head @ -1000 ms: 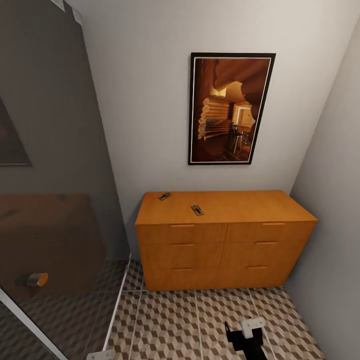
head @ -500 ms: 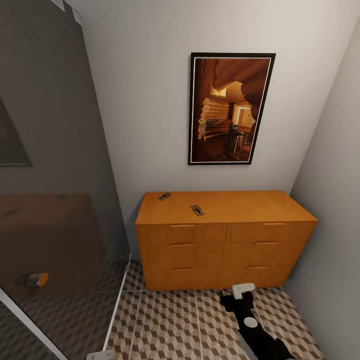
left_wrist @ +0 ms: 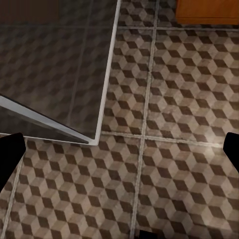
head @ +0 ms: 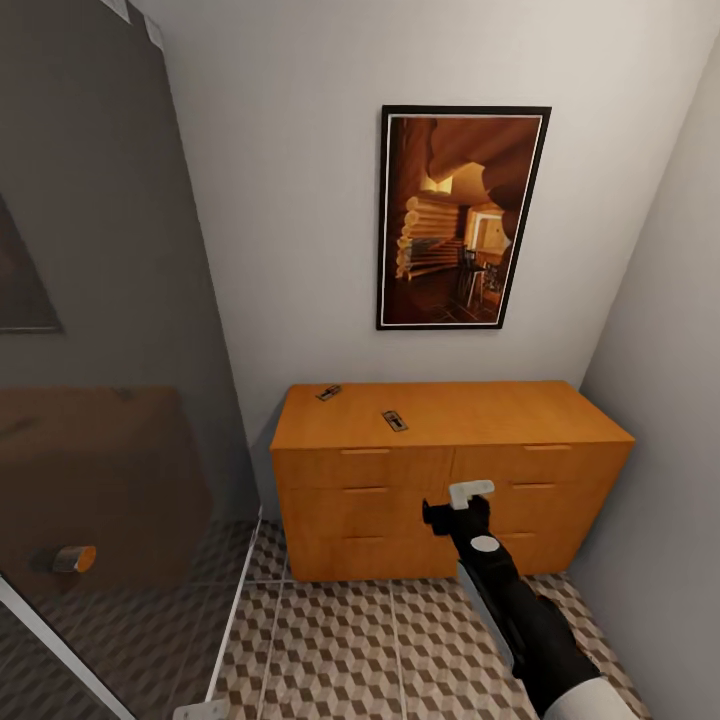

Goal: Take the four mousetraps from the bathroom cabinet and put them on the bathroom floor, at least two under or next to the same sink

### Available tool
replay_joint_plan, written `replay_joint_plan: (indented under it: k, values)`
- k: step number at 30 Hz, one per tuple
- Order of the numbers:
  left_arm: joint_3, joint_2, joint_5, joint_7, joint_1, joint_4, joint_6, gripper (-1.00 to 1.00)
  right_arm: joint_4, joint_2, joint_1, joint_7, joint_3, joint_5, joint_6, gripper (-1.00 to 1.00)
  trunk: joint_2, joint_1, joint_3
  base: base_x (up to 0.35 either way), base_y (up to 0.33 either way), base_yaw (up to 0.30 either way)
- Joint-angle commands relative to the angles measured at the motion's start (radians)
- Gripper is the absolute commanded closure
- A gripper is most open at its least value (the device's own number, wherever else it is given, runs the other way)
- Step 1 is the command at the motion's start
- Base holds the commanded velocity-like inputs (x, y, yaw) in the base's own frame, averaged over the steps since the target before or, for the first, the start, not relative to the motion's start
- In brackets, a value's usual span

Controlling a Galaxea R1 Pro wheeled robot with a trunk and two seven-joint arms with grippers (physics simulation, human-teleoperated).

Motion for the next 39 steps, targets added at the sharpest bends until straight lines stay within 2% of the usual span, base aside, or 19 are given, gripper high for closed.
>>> replay_joint_plan:
  k: [1,4,5,8,9,14,18,21,22,23,26,27,31,39]
  values:
    - [-0.009,-0.001,0.004,0.002,-0.002,0.004,-0.005,-1.0,-0.053,-0.001,-0.004,-0.008,0.002,-0.006,0.06,-1.0,-0.002,0.001,-0.002,0.0,0.0,0.0]
    - [-0.009,-0.001,0.004,0.002,-0.002,0.004,-0.005,-1.0,-0.119,-0.001,-0.013,-0.007,0.001,-0.004,0.132,-1.0,-0.002,0.001,-0.002,0.0,0.0,0.0]
    - [-0.008,-0.001,0.004,0.002,-0.002,0.004,-0.005,-1.0,-0.151,-0.001,-0.028,-0.007,0.001,-0.004,0.175,-1.0,-0.002,0.001,-0.002,0.0,0.0,0.0]
    - [-0.008,-0.001,0.004,0.002,-0.002,0.004,-0.005,-1.0,-0.18,-0.001,-0.06,-0.007,0.0,-0.004,0.23,-1.0,-0.002,0.001,-0.002,0.0,0.0,0.0]
    - [-0.009,-0.001,0.004,0.002,-0.002,0.004,-0.005,-1.0,-0.195,-0.001,-0.095,-0.006,0.0,-0.004,0.275,-1.0,-0.002,0.001,-0.002,0.0,0.0,0.0]
    - [-0.009,-0.001,0.004,0.002,-0.002,0.004,-0.005,-1.0,-0.204,0.0,-0.169,-0.005,-0.001,-0.006,0.345,-1.0,-0.002,0.001,-0.002,0.0,0.0,0.0]
    - [-0.009,-0.001,0.004,0.002,-0.002,0.004,-0.005,-1.0,-0.186,0.001,-0.252,0.0,-0.001,-0.009,0.408,-1.0,-0.002,0.001,-0.002,0.001,0.0,0.0]
    - [-0.009,-0.001,0.005,0.002,-0.002,0.004,-0.005,-1.0,-0.157,0.002,-0.297,0.002,-0.002,-0.01,0.431,-1.0,-0.002,0.001,-0.002,0.034,0.0,0.0]
    - [-0.009,-0.001,0.005,0.002,-0.002,0.004,-0.005,-1.0,-0.13,0.002,-0.328,0.003,-0.002,-0.01,0.44,-1.0,-0.002,0.001,-0.002,0.097,0.0,0.0]
    - [-0.009,-0.001,0.005,0.002,-0.002,0.004,-0.005,-1.0,-0.13,0.002,-0.328,0.003,-0.002,-0.01,0.44,-1.0,-0.002,0.001,-0.002,0.122,0.0,0.0]
    - [-0.009,-0.001,0.005,0.002,-0.002,0.004,-0.005,-1.0,-0.062,0.002,-0.391,0.006,-0.002,-0.013,0.448,-1.0,-0.002,0.001,-0.002,0.167,0.0,0.0]
    - [-0.009,-0.001,0.005,0.002,-0.002,0.004,-0.005,-1.0,-0.01,0.002,-0.428,0.017,-0.002,-0.021,0.449,-1.0,-0.002,0.001,-0.002,0.239,0.0,0.0]
    - [-0.009,-0.001,0.004,0.001,-0.002,0.004,-0.004,-1.0,0.046,0.003,-0.46,0.065,-0.002,-0.036,0.445,-1.0,-0.002,0.001,-0.002,0.27,0.0,0.0]
    - [-0.009,-0.001,0.005,0.001,-0.002,0.004,-0.002,-1.0,0.065,0.003,-0.47,0.117,-0.003,-0.042,0.423,-1.0,-0.002,0.001,-0.002,0.301,0.0,0.0]
